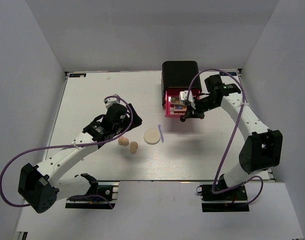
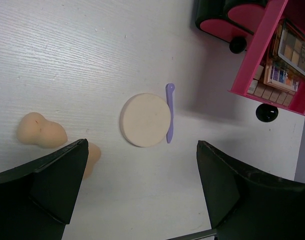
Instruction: Organize the makeup
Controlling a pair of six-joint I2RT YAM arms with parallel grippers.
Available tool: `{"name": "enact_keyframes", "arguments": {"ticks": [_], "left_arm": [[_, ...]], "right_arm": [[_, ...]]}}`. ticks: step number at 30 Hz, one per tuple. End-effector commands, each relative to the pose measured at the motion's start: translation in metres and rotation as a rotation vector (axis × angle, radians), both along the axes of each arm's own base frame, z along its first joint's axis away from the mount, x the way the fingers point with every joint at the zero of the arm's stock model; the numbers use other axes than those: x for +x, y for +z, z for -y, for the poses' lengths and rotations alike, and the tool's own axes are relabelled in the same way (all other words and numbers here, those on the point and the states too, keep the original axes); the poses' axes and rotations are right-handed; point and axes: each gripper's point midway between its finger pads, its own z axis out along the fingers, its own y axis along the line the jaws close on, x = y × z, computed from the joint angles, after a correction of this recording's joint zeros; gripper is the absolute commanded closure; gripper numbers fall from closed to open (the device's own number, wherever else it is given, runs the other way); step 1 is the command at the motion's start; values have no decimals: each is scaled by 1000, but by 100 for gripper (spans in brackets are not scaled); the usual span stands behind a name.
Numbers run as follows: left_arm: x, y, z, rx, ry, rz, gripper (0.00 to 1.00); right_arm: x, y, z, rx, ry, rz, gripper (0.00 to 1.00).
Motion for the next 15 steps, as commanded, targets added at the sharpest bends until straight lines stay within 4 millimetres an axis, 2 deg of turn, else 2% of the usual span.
{"name": "enact_keyframes", "arguments": {"ticks": [1, 2, 3, 7, 8, 10, 12, 13, 15], "left_arm": [[-1, 4, 0, -16, -8, 13, 2], [-1, 4, 0, -16, -9, 12, 2], [-1, 3, 1, -17, -10, 10, 2], [0, 4, 1, -18, -10, 10, 2], [0, 4, 1, -17, -8, 11, 2], [0, 5, 1, -18, -8, 12, 2], [0, 4, 2, -18, -12, 11, 2], [1, 4, 2, -18, -12, 11, 2], [2, 3, 4, -18, -13, 6, 2]], "right_arm": [[-26, -31, 12, -60, 46, -98, 100], [-25, -34, 15, -77, 27, -86, 100], [-30, -47, 17, -96, 20, -99, 100], [-15, -66, 27, -150, -74, -31, 100], [1, -64, 25, -137, -133, 13, 100], [19, -67, 28, -132, -205, 110, 100], [28, -63, 30, -119, -264, 179, 100], [28, -72, 35, -138, -291, 191, 100], [39, -64, 31, -114, -322, 265, 100]]}}
